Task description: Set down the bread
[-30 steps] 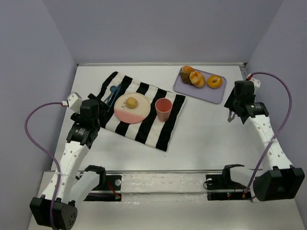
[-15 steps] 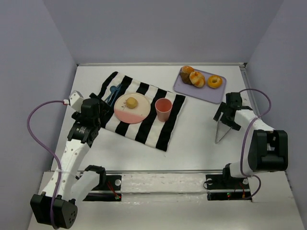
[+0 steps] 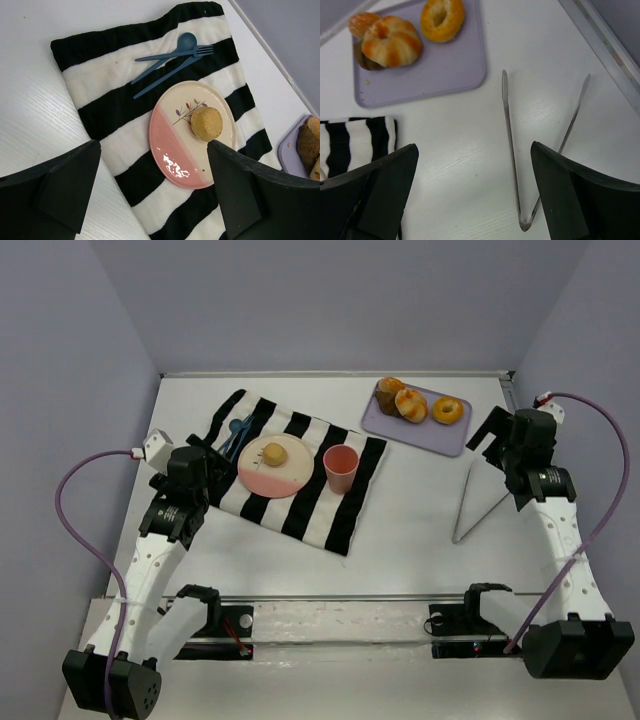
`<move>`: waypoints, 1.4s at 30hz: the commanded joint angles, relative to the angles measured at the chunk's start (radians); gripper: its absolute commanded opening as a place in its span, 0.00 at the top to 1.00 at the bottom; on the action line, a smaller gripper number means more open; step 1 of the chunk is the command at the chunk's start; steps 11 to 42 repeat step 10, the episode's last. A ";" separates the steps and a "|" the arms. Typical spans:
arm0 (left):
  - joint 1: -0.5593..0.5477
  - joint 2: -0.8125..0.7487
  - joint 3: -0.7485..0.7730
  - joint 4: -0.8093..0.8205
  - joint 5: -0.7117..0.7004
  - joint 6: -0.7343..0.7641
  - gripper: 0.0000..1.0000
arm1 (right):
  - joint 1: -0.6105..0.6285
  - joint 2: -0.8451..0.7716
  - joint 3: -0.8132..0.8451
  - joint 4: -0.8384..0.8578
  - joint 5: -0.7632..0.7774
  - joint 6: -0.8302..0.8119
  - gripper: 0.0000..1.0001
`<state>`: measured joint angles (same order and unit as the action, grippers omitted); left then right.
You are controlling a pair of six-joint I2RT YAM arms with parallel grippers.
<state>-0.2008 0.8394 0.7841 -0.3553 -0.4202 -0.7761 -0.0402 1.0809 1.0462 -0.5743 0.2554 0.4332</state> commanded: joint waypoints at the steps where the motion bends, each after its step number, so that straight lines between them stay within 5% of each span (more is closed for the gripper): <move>1: 0.004 -0.016 0.024 0.027 -0.017 -0.011 0.01 | -0.007 -0.101 0.040 -0.032 -0.035 0.002 0.00; 42: 0.006 0.062 0.069 0.061 -0.003 0.037 0.01 | -0.007 -0.188 -0.003 -0.027 -0.061 -0.040 0.00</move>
